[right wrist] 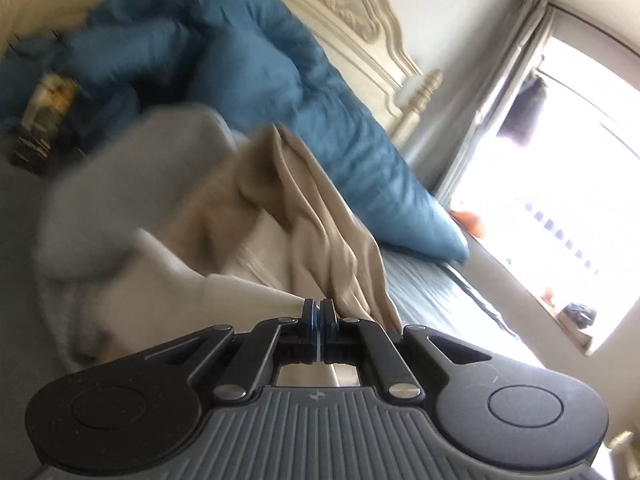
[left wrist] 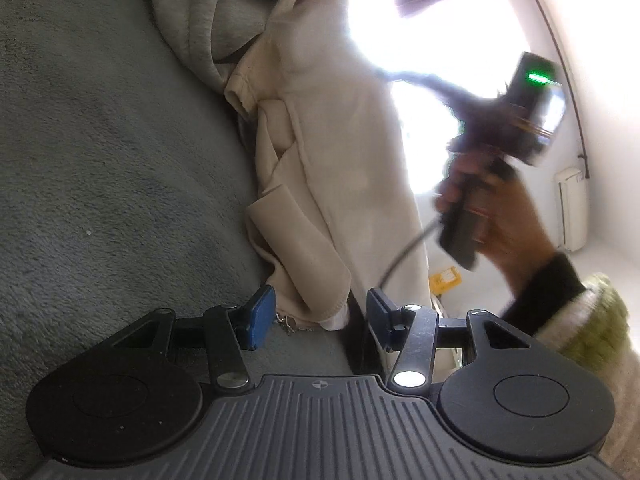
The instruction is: Fold clothes
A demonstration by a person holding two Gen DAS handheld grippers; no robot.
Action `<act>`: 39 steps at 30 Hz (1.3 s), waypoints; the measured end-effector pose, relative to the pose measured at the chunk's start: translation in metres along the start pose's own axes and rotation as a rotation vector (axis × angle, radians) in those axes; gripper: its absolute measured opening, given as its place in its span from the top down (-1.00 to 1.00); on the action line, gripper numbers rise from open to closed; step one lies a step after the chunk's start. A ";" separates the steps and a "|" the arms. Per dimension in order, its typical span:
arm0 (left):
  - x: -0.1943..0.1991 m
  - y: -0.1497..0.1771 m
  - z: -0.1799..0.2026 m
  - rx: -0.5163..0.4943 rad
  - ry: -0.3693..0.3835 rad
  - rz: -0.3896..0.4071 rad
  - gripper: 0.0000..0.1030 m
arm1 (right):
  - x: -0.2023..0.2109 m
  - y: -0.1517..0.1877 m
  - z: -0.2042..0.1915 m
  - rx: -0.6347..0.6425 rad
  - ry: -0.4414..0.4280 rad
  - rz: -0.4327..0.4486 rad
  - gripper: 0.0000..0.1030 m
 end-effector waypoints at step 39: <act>0.001 0.072 0.095 -0.399 -0.156 -0.014 -0.02 | 0.589 0.497 0.230 -1.128 0.327 -0.112 -0.03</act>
Point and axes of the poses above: each gripper's, at about its wrist camera, not at the fingertips, and x roughly against the way its jaws point, z to its right, y to its underside, the point moved 8 cm from there along -x, roughly the way its jaws point, and after that the axes turned 13 degrees about -z, right-handed, at the moved point
